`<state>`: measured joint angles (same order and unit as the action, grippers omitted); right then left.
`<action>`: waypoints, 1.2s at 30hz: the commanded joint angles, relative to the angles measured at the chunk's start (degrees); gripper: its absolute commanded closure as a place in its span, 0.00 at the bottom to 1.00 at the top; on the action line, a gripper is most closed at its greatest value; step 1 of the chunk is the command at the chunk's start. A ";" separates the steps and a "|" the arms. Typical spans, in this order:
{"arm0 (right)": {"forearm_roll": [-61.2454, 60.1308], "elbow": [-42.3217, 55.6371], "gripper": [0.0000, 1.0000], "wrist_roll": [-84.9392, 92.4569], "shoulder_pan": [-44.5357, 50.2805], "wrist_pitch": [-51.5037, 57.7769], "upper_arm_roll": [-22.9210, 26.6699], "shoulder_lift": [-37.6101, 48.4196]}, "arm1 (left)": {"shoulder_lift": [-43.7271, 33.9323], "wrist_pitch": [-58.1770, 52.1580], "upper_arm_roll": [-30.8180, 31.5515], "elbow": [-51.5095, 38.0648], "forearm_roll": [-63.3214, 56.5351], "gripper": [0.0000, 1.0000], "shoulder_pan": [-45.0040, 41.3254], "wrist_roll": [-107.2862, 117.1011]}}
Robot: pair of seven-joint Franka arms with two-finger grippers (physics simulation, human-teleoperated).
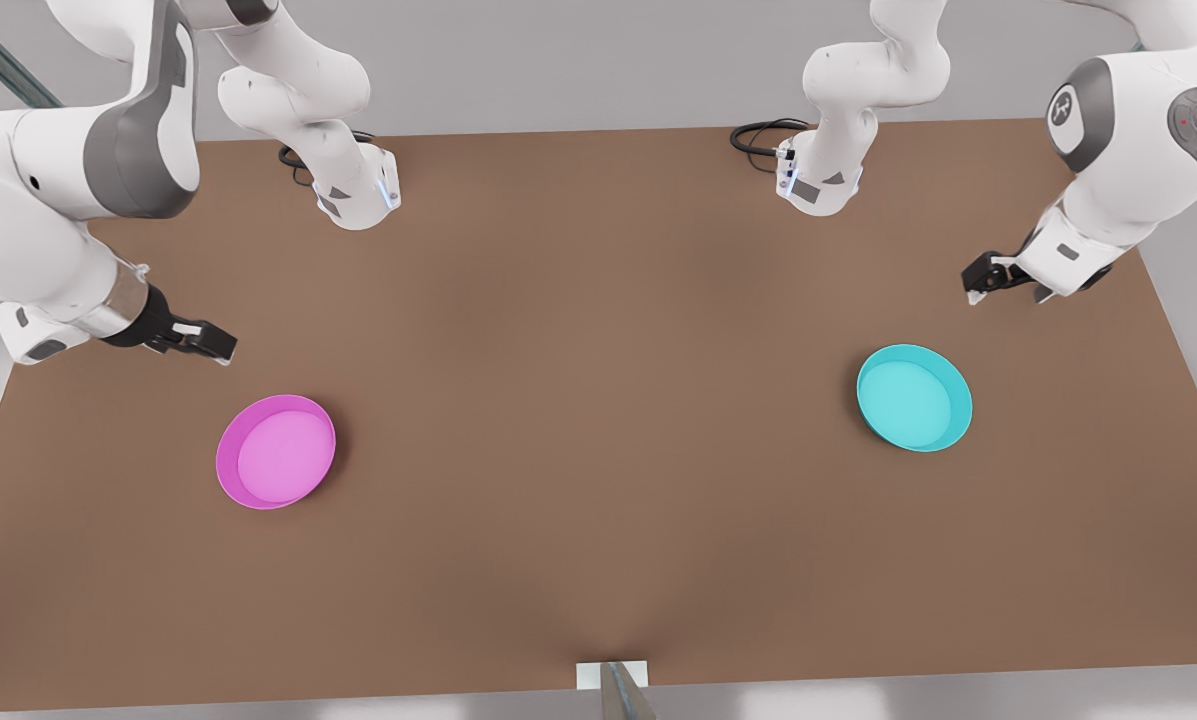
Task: Flip the blue plate over with the left arm, and stack the pink plate on top of the blue plate with the right arm
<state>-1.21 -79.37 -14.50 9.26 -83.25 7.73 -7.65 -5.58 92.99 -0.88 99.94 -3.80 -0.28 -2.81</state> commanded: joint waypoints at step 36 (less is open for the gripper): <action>0.07 0.18 0.00 -0.44 -0.21 0.28 -0.26 -0.35 | 40.91 22.85 -18.46 5.88 34.55 0.04 5.29 -36.47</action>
<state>-1.14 -79.19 -14.73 9.07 -83.05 7.55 -8.08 35.34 116.95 -19.33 106.50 26.49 5.02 -39.29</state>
